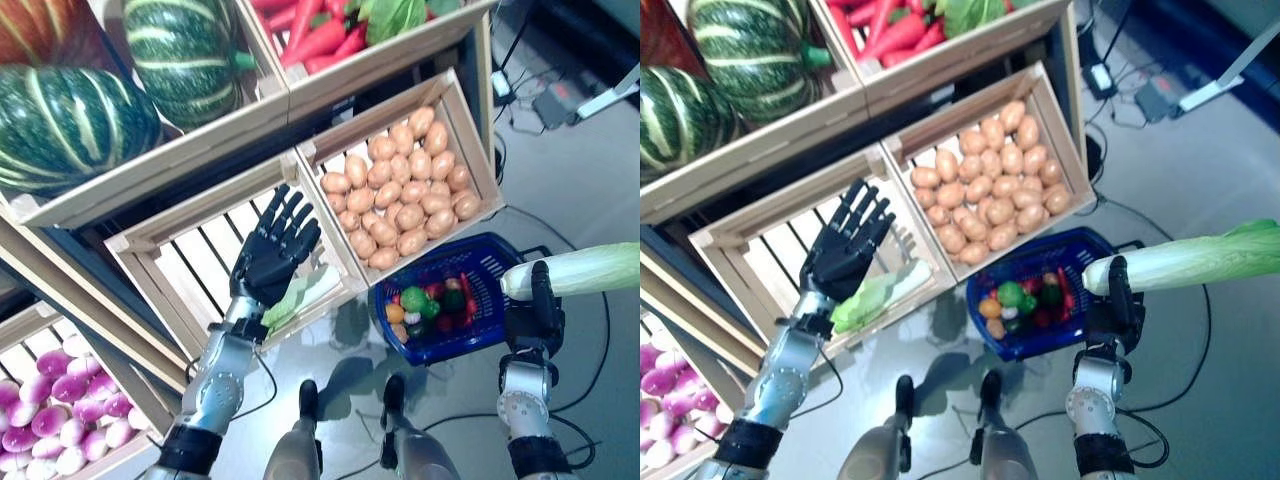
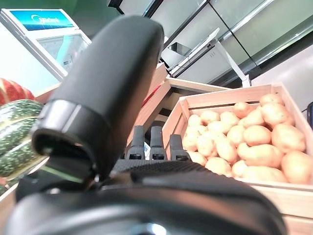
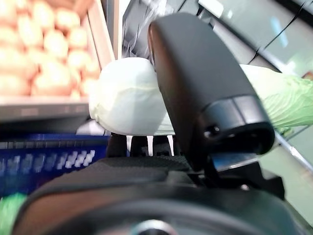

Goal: Put vegetables into the basket

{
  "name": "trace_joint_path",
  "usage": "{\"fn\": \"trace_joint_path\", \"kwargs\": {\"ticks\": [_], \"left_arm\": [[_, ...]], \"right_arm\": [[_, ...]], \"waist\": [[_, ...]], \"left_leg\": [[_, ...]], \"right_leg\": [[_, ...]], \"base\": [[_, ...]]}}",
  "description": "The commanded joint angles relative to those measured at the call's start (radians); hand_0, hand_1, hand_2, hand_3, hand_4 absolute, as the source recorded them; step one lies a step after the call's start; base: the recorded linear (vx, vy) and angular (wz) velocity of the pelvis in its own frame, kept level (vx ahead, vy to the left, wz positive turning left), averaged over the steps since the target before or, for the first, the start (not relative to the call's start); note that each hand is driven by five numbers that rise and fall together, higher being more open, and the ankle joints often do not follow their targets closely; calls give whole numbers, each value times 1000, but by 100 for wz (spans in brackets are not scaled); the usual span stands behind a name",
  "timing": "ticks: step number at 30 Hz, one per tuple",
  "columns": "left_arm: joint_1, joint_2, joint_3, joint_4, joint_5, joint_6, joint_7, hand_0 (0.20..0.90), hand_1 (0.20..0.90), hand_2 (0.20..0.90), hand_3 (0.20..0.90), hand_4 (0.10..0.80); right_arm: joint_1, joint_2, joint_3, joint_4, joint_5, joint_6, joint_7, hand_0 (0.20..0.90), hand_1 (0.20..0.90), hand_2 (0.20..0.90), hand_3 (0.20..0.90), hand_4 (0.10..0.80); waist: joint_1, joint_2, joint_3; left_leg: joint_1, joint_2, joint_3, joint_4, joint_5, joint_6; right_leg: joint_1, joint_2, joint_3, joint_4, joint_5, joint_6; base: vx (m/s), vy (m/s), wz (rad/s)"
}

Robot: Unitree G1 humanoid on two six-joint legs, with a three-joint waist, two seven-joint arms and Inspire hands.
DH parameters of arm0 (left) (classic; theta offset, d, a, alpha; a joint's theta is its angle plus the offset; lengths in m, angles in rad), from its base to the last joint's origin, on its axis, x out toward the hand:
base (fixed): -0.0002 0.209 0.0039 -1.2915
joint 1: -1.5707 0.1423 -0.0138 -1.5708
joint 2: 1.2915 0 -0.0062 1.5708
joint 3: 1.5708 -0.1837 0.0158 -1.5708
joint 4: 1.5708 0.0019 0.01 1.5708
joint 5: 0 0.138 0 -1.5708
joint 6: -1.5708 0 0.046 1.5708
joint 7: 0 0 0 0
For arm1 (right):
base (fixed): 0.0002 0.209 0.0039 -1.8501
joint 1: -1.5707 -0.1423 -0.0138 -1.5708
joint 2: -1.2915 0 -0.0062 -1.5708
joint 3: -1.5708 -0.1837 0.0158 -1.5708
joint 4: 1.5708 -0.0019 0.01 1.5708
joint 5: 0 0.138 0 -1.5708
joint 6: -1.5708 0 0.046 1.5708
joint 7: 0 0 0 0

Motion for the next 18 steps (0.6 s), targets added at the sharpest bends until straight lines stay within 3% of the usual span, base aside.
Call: {"fn": "trace_joint_path", "kwargs": {"ticks": [1, 7, 11, 18], "left_arm": [[-154, 11, 10, -115, -44, -98, -59, 900, 900, 900, 900, 800], [-257, 31, -29, -82, -64, -87, -72, 900, 900, 900, 900, 800], [-319, 42, -51, -78, -93, -77, -106, 900, 900, 900, 900, 800], [-369, 48, -63, -87, -114, -93, -165, 900, 900, 900, 900, 800]], "right_arm": [[-173, -113, -72, 8, -10, -97, 10, 300, 300, 300, 300, 400], [-334, -185, -59, 171, 58, -101, 34, 300, 300, 300, 300, 400], [-428, -242, -47, 247, 71, -30, 48, 300, 300, 300, 300, 400], [-519, -281, 8, 295, -55, 68, -10, 300, 300, 300, 300, 400]], "waist": [[18, -10, 14], [36, 1, 93], [53, 7, 113], [72, 12, 113]], "left_leg": [[-65, -41, -59, -1, -10, -7], [-168, -65, -59, 62, 0, -13], [-311, -96, -70, 177, -12, -10], [-511, -111, -79, 315, -31, 5]], "right_leg": [[-2, -36, 10, 94, -60, 26], [-91, -48, -14, 160, -68, 25], [-221, -71, -33, 262, -83, 32], [-440, -114, -18, 438, -117, 32]], "base": [[-118, -14, -3], [-146, -34, 3], [-126, -54, 17], [-55, -10, 8]]}}
